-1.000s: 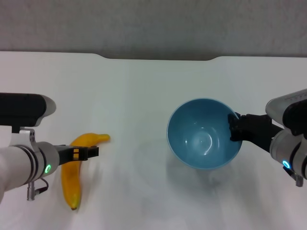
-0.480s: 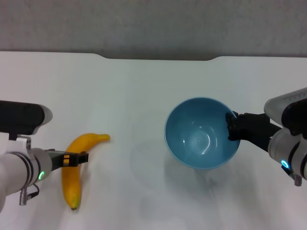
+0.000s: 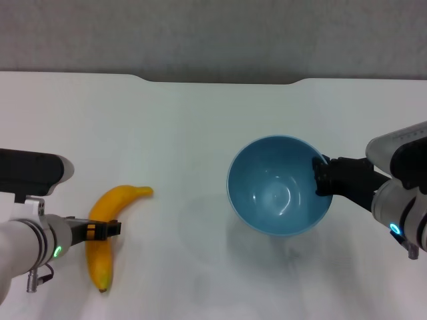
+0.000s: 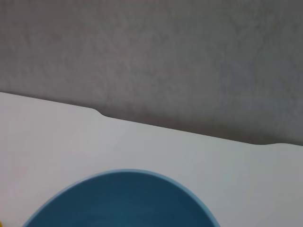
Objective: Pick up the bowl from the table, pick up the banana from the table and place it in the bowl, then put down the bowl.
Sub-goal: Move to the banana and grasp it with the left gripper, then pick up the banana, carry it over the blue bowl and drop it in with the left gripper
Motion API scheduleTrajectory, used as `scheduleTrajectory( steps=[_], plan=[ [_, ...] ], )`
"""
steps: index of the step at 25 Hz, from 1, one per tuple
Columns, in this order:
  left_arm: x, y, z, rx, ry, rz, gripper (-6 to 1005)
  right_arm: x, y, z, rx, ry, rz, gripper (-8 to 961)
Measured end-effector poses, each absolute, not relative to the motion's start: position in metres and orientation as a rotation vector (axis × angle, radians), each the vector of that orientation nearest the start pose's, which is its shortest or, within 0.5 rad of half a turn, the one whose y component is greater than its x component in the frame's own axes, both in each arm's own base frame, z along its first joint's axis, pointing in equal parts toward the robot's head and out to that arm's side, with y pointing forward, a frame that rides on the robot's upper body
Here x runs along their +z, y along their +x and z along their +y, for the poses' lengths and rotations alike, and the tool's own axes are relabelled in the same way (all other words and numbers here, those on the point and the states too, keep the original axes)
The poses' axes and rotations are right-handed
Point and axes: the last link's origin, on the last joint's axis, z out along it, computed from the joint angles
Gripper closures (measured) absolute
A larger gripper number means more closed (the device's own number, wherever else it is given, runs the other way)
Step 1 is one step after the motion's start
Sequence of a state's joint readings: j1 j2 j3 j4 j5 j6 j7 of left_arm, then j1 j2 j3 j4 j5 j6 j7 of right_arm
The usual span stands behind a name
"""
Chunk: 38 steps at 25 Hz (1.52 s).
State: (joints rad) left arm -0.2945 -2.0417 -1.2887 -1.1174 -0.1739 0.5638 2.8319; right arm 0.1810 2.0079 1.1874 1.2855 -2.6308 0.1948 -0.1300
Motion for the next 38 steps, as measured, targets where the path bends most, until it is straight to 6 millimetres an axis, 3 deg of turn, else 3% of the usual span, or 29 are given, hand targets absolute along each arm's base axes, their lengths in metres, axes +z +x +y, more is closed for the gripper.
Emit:
scheduleTrajectory(
  steps=[12,21,23,29,32,38],
  plan=[
    [-0.051,-0.293,0.350,0.094,-1.858,-1.197,95,-0.043,0.225,0.347,0.325,-2.045,0.789,908],
    [-0.049,-0.289,0.351,0.075,-1.859,-1.190,481,-0.043,0.226,0.345,0.329,-2.042,0.789,908],
    [-0.046,-0.282,0.351,0.048,-1.862,-1.183,485,-0.043,0.227,0.345,0.327,-2.041,0.792,908],
    [-0.017,-0.238,0.345,-0.120,-1.865,-1.126,485,-0.043,0.231,0.344,0.322,-2.034,0.812,908],
    [-0.003,-0.206,0.341,-0.231,-1.882,-1.066,480,-0.045,0.231,0.344,0.321,-2.040,0.821,908],
    [-0.012,-0.158,0.334,-0.321,-1.995,-0.956,469,-0.053,0.221,0.346,0.344,-2.071,0.834,908]
  ],
)
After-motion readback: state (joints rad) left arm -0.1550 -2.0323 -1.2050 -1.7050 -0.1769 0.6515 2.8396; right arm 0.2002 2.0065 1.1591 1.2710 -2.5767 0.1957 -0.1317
